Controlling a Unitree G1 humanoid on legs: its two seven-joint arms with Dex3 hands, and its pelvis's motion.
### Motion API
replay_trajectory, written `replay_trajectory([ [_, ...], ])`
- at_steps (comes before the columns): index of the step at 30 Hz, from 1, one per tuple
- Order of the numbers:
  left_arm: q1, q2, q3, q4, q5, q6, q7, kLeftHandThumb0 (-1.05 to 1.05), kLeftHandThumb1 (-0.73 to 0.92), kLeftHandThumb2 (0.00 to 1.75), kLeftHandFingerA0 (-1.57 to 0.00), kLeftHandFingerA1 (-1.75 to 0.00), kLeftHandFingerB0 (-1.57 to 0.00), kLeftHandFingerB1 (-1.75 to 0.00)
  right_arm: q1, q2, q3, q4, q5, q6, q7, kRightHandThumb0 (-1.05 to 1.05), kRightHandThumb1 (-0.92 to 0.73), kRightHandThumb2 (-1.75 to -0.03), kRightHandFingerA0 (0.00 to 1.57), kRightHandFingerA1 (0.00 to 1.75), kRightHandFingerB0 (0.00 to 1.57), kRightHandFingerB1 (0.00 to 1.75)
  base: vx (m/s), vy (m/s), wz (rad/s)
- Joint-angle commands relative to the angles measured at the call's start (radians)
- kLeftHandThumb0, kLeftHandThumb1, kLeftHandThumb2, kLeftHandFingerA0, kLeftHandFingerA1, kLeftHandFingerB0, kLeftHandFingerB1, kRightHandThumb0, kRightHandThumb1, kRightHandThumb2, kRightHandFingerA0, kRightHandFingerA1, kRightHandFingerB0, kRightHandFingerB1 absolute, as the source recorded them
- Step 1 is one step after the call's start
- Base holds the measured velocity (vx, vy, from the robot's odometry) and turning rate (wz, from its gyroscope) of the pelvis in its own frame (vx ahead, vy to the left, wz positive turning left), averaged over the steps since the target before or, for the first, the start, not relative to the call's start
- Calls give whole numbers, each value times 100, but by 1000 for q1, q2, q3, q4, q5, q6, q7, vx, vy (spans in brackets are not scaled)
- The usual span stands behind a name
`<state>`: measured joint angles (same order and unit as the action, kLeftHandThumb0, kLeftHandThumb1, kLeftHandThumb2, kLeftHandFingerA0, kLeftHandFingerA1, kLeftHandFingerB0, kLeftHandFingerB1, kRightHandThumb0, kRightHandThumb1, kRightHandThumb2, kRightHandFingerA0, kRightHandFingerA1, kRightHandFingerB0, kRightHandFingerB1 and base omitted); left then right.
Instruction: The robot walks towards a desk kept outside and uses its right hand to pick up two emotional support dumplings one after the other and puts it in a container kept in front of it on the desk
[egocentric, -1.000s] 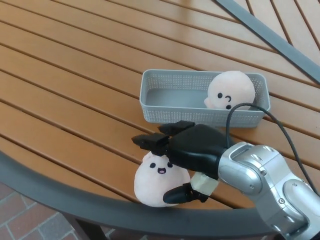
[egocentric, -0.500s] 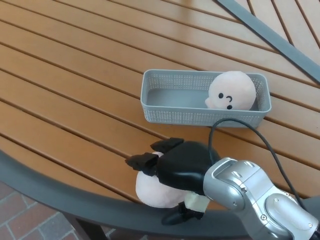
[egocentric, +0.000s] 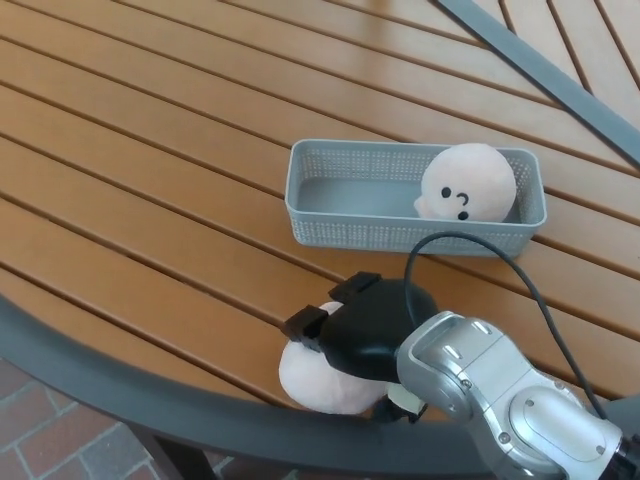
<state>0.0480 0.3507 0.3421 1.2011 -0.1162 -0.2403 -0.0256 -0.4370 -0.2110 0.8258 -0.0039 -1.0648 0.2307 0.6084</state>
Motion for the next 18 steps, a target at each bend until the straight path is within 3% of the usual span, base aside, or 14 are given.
replay_trajectory([
  [1,7,12,-8,-10,6,-43,-3,-33,53,56,-85,-69,-82,-55,48,-65,28,69,-62,-125,-268,-24,-66,-69,65,76,70,55,0,0,0],
  [4,8,12,-8,-11,4,-45,-5,-33,53,56,-85,-69,-82,-55,47,-77,35,88,-69,-166,-347,-24,-66,-69,65,76,70,55,0,0,0],
  [5,3,10,-11,-13,7,-41,0,-33,53,56,-84,-67,-80,-55,55,-69,26,148,-56,-223,-531,-45,-56,-57,96,175,85,90,0,0,0],
  [8,1,9,-13,-14,8,-38,3,-33,53,56,-84,-67,-80,-55,57,-66,22,180,-51,-251,-619,-45,-56,-57,96,175,85,90,0,0,0],
  [9,3,9,-12,-14,6,-44,-5,-35,53,56,-86,-68,-86,-55,56,-61,11,195,-53,-273,-730,-44,-58,-58,81,173,86,86,0,0,0],
  [11,4,9,-12,-14,5,-46,-8,-35,53,56,-86,-68,-86,-55,55,-59,7,206,-54,-285,-785,-44,-58,-58,81,173,86,86,0,0,0],
  [12,4,9,-13,-14,5,-45,-7,-35,53,56,-84,-67,-83,-55,56,-56,6,208,-55,-284,-798,-48,-46,-90,113,137,75,94,0,0,0],
  [13,4,9,-13,-15,5,-44,-6,-35,53,56,-84,-67,-83,-55,57,-54,4,210,-55,-284,-809,-48,-46,-90,113,137,75,94,0,0,0],
  [14,2,9,-15,-13,9,-41,0,-34,54,56,-84,-66,-79,-54,66,-47,-9,206,-41,-294,-842,-42,-57,-57,87,175,84,101,0,0,0],
  [17,1,9,-19,-9,13,-37,9,-34,54,56,-84,-66,-79,-54,78,-39,-26,201,-18,-313,-881,-42,-57,-57,87,175,84,101,0,0,0],
  [18,4,9,-17,-10,10,-41,6,-34,54,57,-85,-71,-79,-55,82,-37,-32,192,-7,-323,-882,-40,-57,-60,88,175,82,126,0,0,0],
])
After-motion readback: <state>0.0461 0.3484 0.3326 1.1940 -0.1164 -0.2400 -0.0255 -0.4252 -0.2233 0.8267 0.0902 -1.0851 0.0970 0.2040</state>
